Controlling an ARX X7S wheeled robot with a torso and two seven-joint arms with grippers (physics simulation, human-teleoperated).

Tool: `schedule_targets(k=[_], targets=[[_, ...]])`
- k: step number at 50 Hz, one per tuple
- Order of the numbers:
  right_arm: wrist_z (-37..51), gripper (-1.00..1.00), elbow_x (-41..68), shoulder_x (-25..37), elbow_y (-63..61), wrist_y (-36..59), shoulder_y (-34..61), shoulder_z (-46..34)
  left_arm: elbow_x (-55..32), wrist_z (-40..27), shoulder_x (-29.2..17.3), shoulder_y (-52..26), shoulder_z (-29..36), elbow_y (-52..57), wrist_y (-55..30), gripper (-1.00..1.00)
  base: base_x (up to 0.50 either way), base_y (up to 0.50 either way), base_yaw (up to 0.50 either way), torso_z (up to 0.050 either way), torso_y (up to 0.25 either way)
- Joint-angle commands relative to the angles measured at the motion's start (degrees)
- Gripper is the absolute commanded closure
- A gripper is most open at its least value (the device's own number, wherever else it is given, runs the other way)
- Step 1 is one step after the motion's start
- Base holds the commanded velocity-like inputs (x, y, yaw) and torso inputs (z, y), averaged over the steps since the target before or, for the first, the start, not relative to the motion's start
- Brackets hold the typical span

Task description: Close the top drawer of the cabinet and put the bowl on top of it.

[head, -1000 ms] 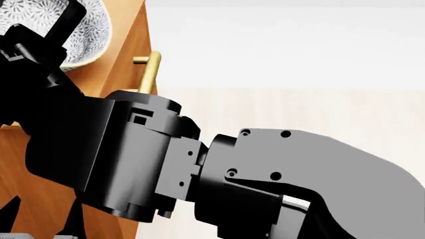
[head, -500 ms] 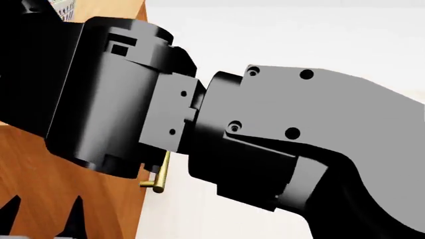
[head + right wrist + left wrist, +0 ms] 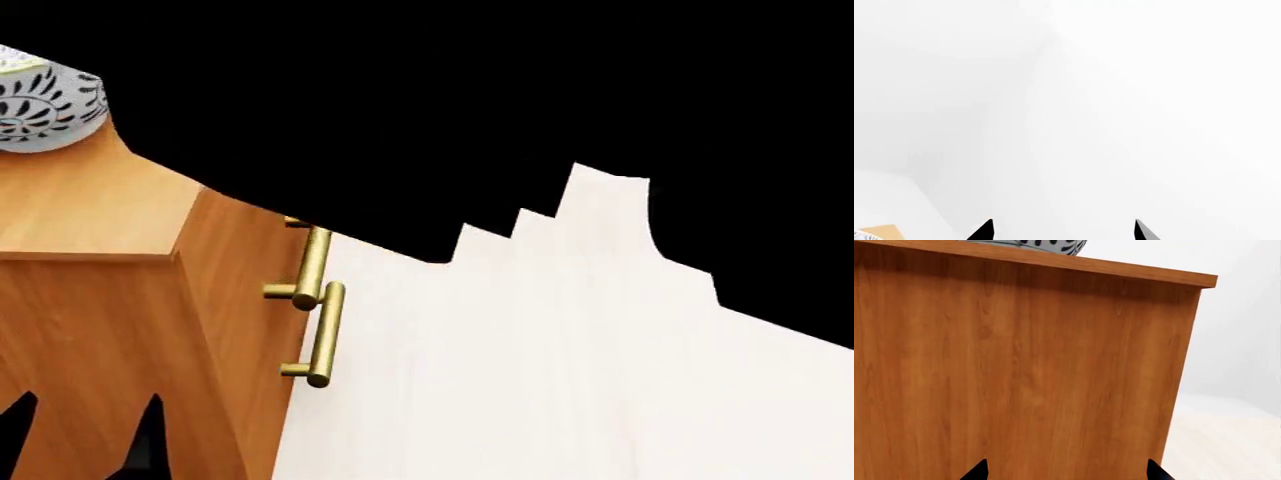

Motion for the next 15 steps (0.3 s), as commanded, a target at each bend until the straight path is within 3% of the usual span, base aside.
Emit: schedule_targets(k=[1,7,15], targets=[[3.79,-1.0,2.34,10.66,-10.96,9.91,5.87,6.71,0.27,0.15,-0.21,0.2,0.31,0.08,0.35,-1.0,0.0,0.0,0.0,0.0,0.0],[6.28,-1.0,2.8,18.61,-18.77,18.24,4.93,9.35,0.39,0.12,-0.51,0.57,0.17,0.49,0.77,-1.0,0.0,0.0,0.0,0.0,0.0],[9.71,-1.0,4.47,31.26,-27.15,21.28,1.9,10.14,0.41,-0.05,-0.57,0.53,-0.07,0.23,1.08,-1.0,0.0,0.0,0.0,0.0,0.0]])
